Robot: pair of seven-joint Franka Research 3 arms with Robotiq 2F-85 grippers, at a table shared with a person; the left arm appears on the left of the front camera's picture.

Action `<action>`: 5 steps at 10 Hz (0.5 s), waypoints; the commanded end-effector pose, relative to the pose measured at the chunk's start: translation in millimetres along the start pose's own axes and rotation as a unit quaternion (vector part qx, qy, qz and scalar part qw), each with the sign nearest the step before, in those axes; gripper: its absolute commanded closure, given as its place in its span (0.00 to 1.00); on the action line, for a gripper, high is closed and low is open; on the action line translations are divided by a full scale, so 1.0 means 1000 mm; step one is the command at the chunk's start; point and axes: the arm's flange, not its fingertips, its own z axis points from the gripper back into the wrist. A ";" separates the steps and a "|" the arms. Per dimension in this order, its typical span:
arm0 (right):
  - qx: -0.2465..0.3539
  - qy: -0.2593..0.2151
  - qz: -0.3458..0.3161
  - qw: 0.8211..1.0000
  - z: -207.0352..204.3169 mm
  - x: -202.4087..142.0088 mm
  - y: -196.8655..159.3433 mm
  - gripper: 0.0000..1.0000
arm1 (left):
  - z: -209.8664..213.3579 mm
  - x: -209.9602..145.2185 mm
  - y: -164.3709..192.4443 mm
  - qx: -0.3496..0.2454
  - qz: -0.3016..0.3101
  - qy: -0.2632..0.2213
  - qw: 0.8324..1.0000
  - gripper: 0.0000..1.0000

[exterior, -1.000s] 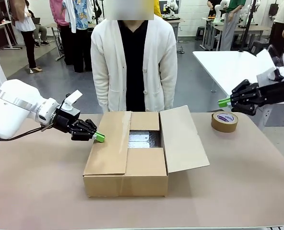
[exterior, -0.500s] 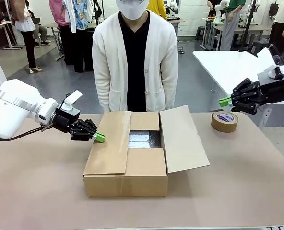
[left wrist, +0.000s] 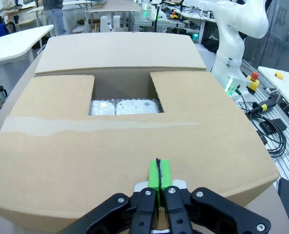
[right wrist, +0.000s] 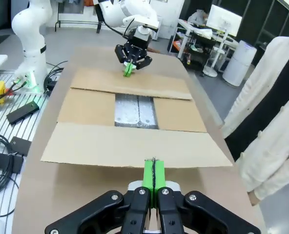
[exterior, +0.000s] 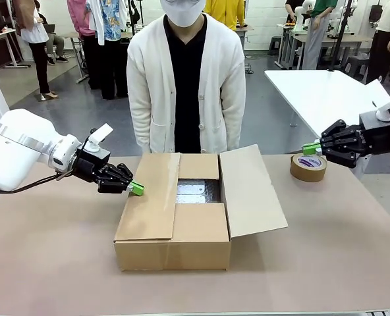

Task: Wrap the clocks to prevent damage.
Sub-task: Push the left (or right) flap of the Package Box to close it.

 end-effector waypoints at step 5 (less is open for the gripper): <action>0.008 0.122 -0.123 0.985 -0.014 -0.071 -0.014 0.99 | -0.002 -0.003 0.000 0.002 0.003 0.004 1.000 1.00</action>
